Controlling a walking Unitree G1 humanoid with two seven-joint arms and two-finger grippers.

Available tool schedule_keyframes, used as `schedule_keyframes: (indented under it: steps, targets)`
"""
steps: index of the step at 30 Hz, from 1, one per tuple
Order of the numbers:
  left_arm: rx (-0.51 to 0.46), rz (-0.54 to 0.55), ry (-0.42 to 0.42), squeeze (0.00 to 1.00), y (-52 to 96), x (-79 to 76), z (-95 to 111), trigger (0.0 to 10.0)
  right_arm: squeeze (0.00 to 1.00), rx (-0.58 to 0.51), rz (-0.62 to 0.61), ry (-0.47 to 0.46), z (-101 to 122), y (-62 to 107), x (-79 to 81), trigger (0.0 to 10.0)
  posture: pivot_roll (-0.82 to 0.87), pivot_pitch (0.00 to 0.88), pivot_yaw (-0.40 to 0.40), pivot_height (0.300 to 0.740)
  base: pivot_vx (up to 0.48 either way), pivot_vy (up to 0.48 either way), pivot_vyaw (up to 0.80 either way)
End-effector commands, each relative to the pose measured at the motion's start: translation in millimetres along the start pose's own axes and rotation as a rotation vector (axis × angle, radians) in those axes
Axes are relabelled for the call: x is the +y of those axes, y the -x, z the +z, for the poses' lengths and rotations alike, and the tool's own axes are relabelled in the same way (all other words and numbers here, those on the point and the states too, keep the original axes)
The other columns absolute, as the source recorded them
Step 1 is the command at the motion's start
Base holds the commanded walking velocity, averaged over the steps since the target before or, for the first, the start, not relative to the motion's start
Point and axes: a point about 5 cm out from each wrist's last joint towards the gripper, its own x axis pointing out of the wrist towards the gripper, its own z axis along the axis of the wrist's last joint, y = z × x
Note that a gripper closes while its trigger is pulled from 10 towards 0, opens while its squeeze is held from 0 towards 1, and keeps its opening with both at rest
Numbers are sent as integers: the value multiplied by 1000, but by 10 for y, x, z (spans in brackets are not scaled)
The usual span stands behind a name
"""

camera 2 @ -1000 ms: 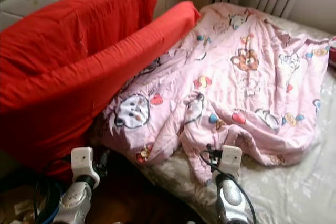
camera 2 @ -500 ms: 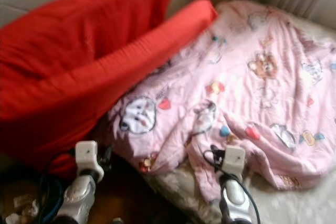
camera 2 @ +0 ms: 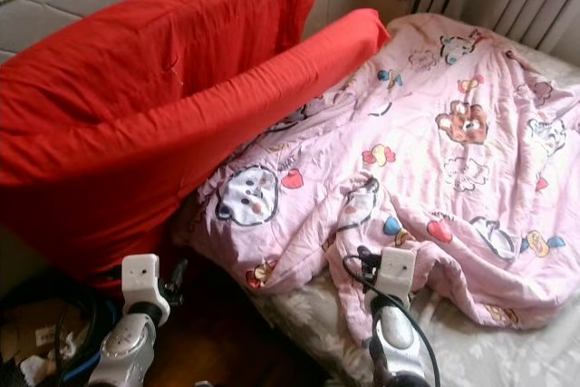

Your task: Clean up the room

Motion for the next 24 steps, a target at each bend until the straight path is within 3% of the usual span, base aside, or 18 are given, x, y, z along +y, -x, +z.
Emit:
schedule_keyframes:
  steps: [1,14,24]
  targets:
    - [22,8,-2,0,41,27,-61,10000,0,24,-7,10,-44,18,-20,10000,11,191,-8,701,0,0,0]
    - [24,2,-6,0,42,19,-64,10000,0,4,-30,3,16,-14,-24,10000,17,203,-7,621,0,0,0]
    - [27,-4,-5,0,36,12,-61,10000,0,57,-6,8,-26,-23,4,10000,19,208,-5,621,0,0,0]
